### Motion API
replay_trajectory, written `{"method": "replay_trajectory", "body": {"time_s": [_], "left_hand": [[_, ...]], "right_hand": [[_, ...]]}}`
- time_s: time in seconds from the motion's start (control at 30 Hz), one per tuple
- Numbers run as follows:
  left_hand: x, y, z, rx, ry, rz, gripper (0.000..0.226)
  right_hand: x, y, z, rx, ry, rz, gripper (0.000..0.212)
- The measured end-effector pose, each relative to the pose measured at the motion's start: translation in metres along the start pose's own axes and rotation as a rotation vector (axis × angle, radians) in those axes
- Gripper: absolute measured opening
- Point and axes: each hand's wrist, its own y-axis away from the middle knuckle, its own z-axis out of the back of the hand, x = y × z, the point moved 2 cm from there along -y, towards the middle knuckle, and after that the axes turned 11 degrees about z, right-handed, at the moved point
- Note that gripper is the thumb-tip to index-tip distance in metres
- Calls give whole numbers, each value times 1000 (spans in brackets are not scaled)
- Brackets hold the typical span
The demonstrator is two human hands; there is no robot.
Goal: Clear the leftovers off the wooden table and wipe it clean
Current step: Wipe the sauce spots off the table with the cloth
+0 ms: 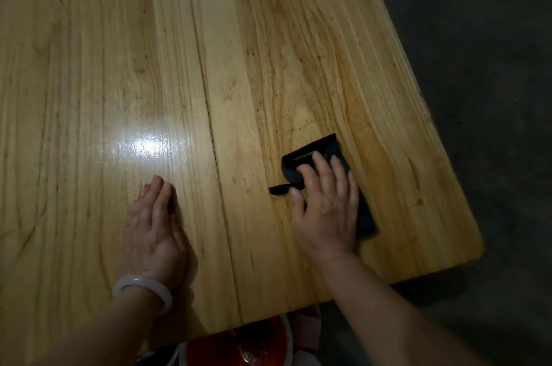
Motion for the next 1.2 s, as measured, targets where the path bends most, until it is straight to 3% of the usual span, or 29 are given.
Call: {"method": "replay_trajectory", "body": {"time_s": [0.4,0.6,0.8,1.0,1.13,1.2], "left_hand": [[-2,-2,2,48,-41,4,51],[1,-1,1,74,-33,-5,51],[3,-3,-5,78,18,-26,53],[0,-7,-1,202,84,-26,65],[3,-17,18,416,436,75,60],[10,-17,45,418,641,184,54]], "right_hand": [[87,-13,-24,47,-76,256,42],[107,-19,-34,21,-223,348,34],[117,-31,-26,-50,-420,280,33],[145,-33,-18,24,-594,125,26],[169,-27,-7,119,-791,-90,19],[188,-20,-1,152,-934,-197,15]]}}
